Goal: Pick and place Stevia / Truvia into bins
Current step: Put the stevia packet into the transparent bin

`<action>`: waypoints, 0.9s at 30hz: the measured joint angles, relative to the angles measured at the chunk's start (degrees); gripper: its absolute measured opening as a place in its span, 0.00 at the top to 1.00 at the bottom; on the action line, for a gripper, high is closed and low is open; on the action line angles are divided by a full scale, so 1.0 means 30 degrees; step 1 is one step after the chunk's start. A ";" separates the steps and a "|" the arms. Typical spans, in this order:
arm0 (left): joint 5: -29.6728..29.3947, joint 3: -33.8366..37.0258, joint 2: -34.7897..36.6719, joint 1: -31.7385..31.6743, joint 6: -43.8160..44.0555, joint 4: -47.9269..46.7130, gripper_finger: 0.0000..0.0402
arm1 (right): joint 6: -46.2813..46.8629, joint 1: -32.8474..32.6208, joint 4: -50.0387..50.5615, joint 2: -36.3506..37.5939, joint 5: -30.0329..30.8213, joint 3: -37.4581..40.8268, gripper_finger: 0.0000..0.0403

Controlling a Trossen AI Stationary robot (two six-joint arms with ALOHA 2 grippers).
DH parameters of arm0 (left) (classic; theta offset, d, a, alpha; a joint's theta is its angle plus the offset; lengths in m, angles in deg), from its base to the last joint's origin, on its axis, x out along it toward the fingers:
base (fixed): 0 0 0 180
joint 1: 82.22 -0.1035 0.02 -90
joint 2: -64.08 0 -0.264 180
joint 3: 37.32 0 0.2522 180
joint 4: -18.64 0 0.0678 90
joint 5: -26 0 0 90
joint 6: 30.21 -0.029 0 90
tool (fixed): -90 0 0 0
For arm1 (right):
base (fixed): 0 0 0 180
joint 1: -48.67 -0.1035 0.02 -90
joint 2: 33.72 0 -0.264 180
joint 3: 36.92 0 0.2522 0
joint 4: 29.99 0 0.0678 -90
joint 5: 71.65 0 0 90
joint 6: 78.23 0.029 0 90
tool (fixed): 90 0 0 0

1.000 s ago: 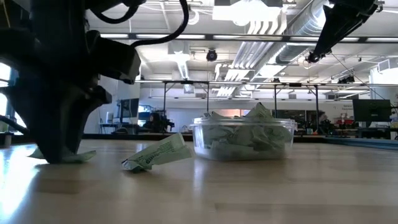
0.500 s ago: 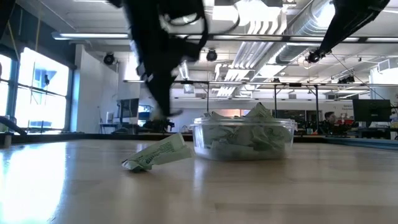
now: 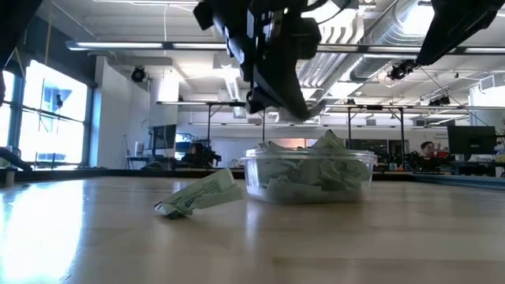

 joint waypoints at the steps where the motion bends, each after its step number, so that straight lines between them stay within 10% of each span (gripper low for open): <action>1: 0.0032 0.0020 -0.0209 0.0132 0.0083 -0.0165 0.85 | -0.0001 0.0000 0.0002 0.0000 0.0025 0.0000 0.67; 19: -0.0305 0.0300 0.2068 0.2460 0.0083 -0.7622 0.34 | -0.0204 0.0051 0.0204 0.0000 0.0134 0.0000 0.67; 27: -0.1829 0.1638 0.2027 0.3229 0.1493 -0.3999 0.30 | -0.0440 0.0044 0.0330 0.0000 -0.0101 0.0000 0.67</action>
